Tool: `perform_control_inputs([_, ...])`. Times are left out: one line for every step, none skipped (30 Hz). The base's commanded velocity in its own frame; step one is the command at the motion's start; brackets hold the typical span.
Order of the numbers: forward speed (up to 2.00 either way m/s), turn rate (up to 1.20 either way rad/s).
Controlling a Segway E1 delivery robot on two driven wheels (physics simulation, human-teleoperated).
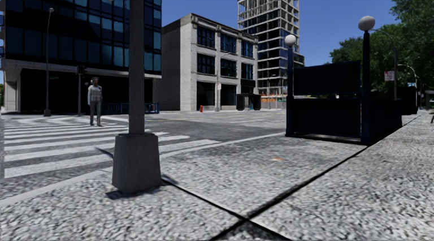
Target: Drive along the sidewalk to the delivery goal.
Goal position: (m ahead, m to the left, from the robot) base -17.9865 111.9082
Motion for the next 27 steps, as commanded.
perform_control_inputs([1.71,-1.07])
perform_control_inputs([1.66,-1.01])
perform_control_inputs([1.64,-0.25])
perform_control_inputs([1.64,-0.25])
perform_control_inputs([1.64,0.00])
perform_control_inputs([1.64,0.00])
perform_control_inputs([1.64,0.00])
perform_control_inputs([1.64,0.00])
perform_control_inputs([1.64,0.00])
perform_control_inputs([1.64,0.00])
perform_control_inputs([1.64,0.00])
perform_control_inputs([1.64,0.00])
perform_control_inputs([1.64,0.01])
perform_control_inputs([1.64,0.22])
perform_control_inputs([1.64,0.44])
perform_control_inputs([1.64,0.44])
perform_control_inputs([1.63,0.66])
perform_control_inputs([1.63,0.72])
perform_control_inputs([1.63,0.75])
perform_control_inputs([1.63,0.75])
perform_control_inputs([1.63,0.75])
perform_control_inputs([1.63,0.76])
perform_control_inputs([1.63,0.76])
perform_control_inputs([1.63,0.76])
perform_control_inputs([1.63,0.76])
perform_control_inputs([1.63,0.79])
perform_control_inputs([1.62,0.84])
